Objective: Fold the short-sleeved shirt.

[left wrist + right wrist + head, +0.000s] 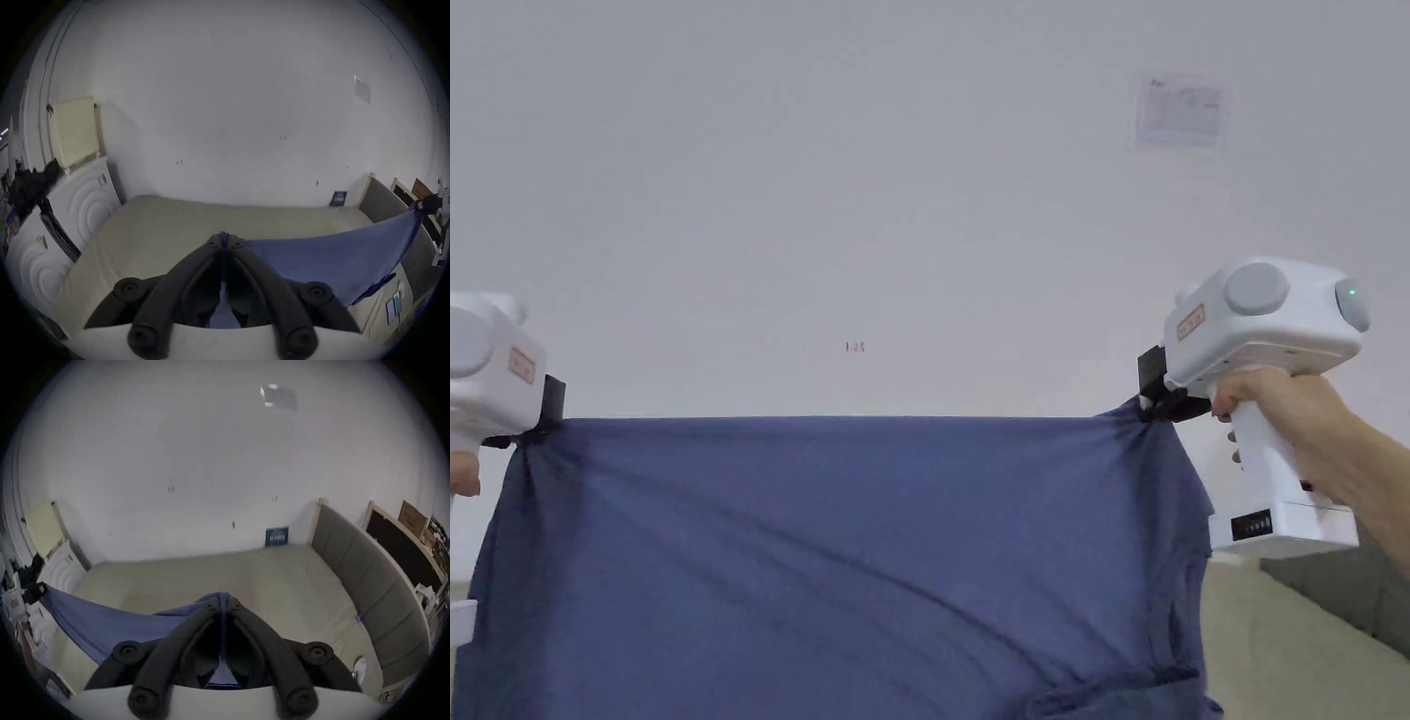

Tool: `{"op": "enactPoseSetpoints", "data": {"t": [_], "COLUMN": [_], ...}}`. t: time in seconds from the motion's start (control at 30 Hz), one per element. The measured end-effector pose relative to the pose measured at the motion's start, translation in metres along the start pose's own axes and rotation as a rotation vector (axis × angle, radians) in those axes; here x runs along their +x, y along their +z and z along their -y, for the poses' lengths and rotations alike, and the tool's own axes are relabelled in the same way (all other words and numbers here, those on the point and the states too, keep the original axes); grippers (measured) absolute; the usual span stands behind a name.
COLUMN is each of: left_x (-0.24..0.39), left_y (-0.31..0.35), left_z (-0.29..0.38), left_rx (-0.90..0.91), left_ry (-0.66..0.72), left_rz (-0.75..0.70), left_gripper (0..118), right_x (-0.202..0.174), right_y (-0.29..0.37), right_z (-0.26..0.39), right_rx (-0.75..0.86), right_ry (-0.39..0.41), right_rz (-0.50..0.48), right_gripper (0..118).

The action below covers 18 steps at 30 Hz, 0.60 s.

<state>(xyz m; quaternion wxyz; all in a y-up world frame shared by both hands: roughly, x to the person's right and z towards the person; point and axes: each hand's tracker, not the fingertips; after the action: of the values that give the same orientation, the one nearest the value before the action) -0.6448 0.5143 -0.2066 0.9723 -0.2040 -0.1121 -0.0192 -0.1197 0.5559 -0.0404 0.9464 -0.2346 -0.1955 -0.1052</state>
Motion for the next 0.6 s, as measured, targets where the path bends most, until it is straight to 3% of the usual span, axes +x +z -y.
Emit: {"op": "enactPoseSetpoints", "data": {"t": [0.2,0.3,0.6], "left_x": [0.003,0.002,0.009], "left_y": [0.008,0.023,0.028], "left_z": [-0.080,-0.105,-0.108], "left_rx": [0.127,0.200,0.221], "left_ry": [0.010,0.006,-0.041], "left_rz": [-0.025,0.038,0.018], "left_gripper": [3,3,3], "right_x": [-0.010,-0.011,-0.012], "right_y": [0.037,0.064,0.076], "right_z": [-0.079,-0.106,-0.091], "right_rx": [0.168,0.232,0.245], "right_ry": [-0.024,-0.022,0.001], "right_rz": [0.039,0.046,0.030], "right_gripper": [2,2,2]}}
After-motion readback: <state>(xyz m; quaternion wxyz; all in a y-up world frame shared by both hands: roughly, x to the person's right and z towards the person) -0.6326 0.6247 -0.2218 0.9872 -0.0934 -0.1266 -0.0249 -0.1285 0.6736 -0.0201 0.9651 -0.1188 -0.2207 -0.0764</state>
